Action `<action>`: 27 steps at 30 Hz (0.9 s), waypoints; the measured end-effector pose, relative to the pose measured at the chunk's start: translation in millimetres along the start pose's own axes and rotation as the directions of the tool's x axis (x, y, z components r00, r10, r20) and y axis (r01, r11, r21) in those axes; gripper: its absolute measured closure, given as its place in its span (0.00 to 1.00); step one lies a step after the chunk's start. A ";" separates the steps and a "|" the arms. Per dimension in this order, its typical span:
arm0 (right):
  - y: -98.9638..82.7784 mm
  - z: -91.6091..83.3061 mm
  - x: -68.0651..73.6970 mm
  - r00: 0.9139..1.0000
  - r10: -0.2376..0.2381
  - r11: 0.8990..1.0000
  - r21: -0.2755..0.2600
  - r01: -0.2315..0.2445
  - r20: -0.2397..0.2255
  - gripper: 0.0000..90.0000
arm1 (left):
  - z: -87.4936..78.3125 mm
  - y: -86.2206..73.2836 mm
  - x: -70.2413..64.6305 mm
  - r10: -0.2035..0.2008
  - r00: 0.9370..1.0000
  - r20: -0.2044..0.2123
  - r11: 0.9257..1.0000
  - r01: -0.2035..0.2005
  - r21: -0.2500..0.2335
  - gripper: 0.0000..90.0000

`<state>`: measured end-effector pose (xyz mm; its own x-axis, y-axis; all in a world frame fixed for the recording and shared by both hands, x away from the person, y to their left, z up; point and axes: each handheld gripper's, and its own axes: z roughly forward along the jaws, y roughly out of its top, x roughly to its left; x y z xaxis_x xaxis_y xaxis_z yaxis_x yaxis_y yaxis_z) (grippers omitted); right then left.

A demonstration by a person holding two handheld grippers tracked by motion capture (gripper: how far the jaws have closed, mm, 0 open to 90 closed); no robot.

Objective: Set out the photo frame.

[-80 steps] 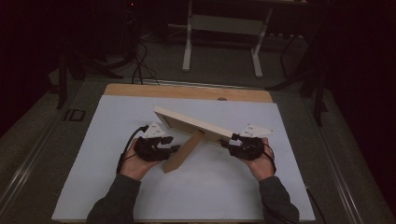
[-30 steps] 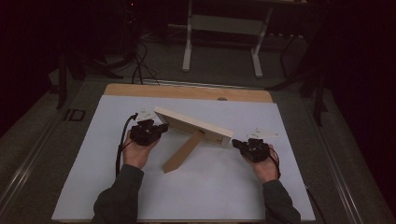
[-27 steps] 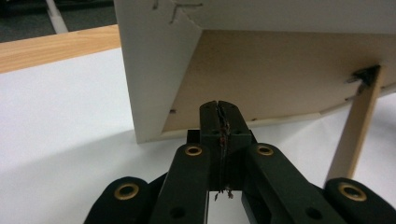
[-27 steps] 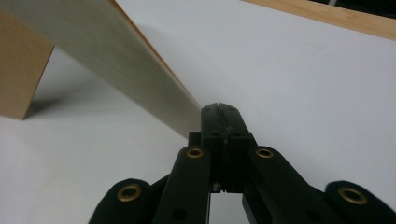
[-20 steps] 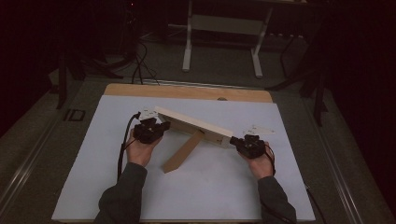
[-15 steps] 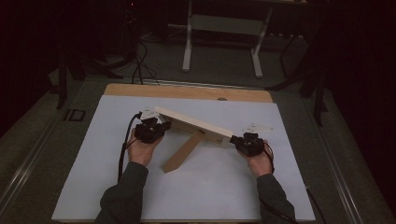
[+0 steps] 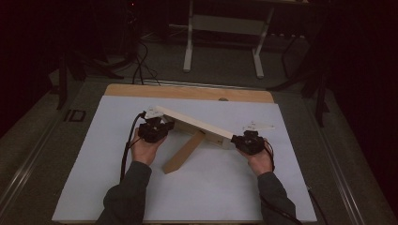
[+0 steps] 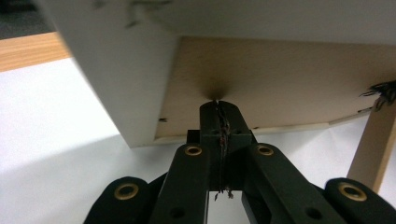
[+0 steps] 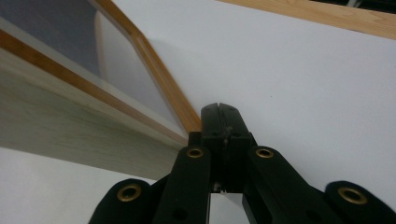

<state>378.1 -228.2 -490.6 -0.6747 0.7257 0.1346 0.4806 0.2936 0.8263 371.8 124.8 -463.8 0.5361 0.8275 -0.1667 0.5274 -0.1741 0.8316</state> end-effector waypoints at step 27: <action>9.7 -15.3 19.3 0.996 -0.067 0.998 -0.017 0.066 -0.067 1.00 | -3.5 17.1 -24.8 0.053 0.997 0.050 0.998 -0.052 -0.019 1.00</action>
<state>361.2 -220.9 -471.7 -0.7414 0.6612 0.1147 0.4253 0.3307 0.8424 365.2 103.1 -443.6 0.5957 0.7894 -0.1485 0.4858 -0.2068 0.8493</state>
